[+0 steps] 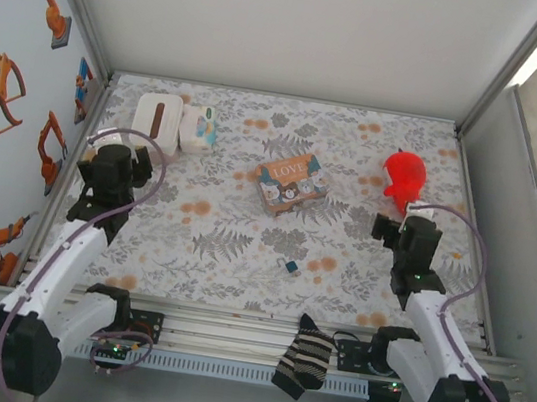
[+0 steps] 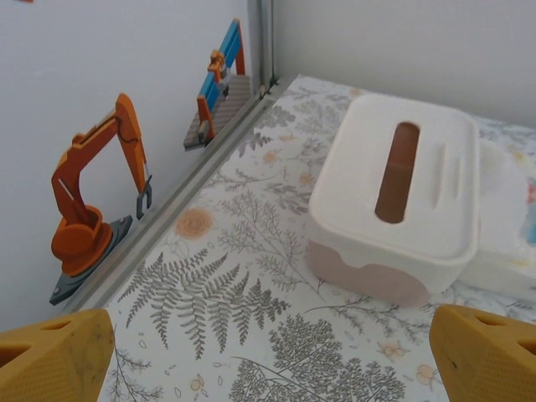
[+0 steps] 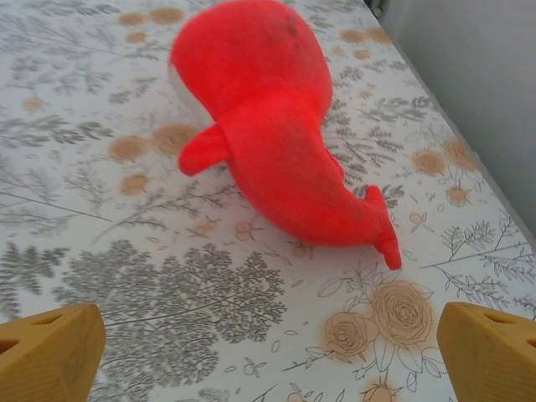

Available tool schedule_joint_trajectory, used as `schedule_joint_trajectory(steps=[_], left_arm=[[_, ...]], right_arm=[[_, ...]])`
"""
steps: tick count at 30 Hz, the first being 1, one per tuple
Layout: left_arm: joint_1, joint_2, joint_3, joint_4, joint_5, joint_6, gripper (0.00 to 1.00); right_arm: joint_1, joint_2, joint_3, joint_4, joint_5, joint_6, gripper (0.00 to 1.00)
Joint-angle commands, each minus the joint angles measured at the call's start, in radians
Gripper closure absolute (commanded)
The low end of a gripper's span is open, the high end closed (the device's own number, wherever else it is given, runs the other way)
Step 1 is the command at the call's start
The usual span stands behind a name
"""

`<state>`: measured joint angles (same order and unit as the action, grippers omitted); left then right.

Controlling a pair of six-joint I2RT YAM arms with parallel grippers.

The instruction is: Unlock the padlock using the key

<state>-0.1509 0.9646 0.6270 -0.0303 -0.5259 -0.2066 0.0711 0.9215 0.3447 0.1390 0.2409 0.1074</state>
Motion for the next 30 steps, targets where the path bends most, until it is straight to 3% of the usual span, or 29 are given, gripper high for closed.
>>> schedule_joint_trajectory(steps=[1,9,15,22,25,30], left_arm=[[0.013,0.049,-0.051,0.135,0.007,0.045,0.04],[0.022,0.168,-0.178,0.441,0.071,0.13,0.04],[0.025,0.267,-0.228,0.609,0.17,0.163,0.04],[0.026,0.457,-0.278,0.89,0.268,0.227,0.04],[0.033,0.529,-0.281,0.974,0.287,0.23,0.04],[0.085,0.598,-0.242,0.957,0.352,0.188,0.04]], right_arm=[[-0.026,0.109,-0.047,0.385,-0.005,-0.036,0.0],[-0.071,0.465,-0.082,0.814,-0.086,-0.053,0.0],[-0.089,0.63,-0.057,0.931,-0.18,-0.06,0.0],[-0.129,0.619,0.043,0.72,-0.208,-0.021,0.0],[-0.128,0.62,0.041,0.725,-0.208,-0.021,0.0],[-0.127,0.62,0.042,0.725,-0.207,-0.022,0.0]])
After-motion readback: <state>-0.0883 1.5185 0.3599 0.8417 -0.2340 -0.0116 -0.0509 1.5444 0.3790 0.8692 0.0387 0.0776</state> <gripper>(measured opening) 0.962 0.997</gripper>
